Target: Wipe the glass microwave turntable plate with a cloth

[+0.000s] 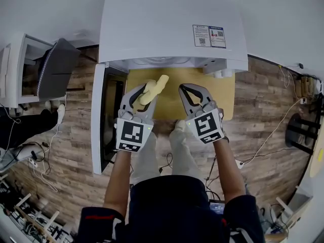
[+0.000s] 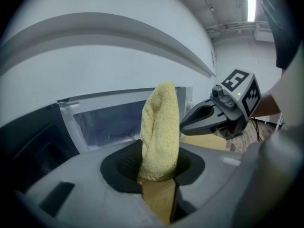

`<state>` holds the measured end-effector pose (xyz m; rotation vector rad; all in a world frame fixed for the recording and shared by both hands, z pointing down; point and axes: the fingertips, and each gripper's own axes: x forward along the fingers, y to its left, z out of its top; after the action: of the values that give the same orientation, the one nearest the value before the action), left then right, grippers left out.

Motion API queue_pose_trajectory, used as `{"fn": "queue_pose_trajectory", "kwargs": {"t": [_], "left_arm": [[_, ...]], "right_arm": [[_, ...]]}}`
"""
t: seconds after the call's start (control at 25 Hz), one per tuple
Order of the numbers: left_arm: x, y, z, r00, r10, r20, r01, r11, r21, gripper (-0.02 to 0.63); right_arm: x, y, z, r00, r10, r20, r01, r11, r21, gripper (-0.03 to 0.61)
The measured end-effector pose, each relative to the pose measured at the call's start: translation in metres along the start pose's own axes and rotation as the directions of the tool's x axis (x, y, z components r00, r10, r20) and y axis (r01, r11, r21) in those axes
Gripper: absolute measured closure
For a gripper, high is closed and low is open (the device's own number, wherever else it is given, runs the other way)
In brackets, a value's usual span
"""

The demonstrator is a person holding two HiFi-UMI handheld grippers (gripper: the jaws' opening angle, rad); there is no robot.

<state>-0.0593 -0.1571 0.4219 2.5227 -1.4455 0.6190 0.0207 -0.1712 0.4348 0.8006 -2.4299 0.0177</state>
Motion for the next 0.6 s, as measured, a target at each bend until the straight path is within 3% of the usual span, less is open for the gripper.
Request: {"fn": "queue_pose_trajectory", "kwargs": {"t": [0.28,0.6], "left_arm": [[0.018,0.002,-0.022,1.000,-0.015,-0.013,0.015,1.000,0.024,0.485],[0.040,-0.002,-0.042,1.000,-0.023,-0.017,0.024,0.997,0.070,0.485]], "right_arm": [[0.023,-0.004,-0.022,0.999,0.007,-0.031,-0.008,0.999,-0.034,0.568],[0.050,-0.007,-0.037,0.997,0.024,-0.078,-0.036,0.987,-0.158,0.568]]}}
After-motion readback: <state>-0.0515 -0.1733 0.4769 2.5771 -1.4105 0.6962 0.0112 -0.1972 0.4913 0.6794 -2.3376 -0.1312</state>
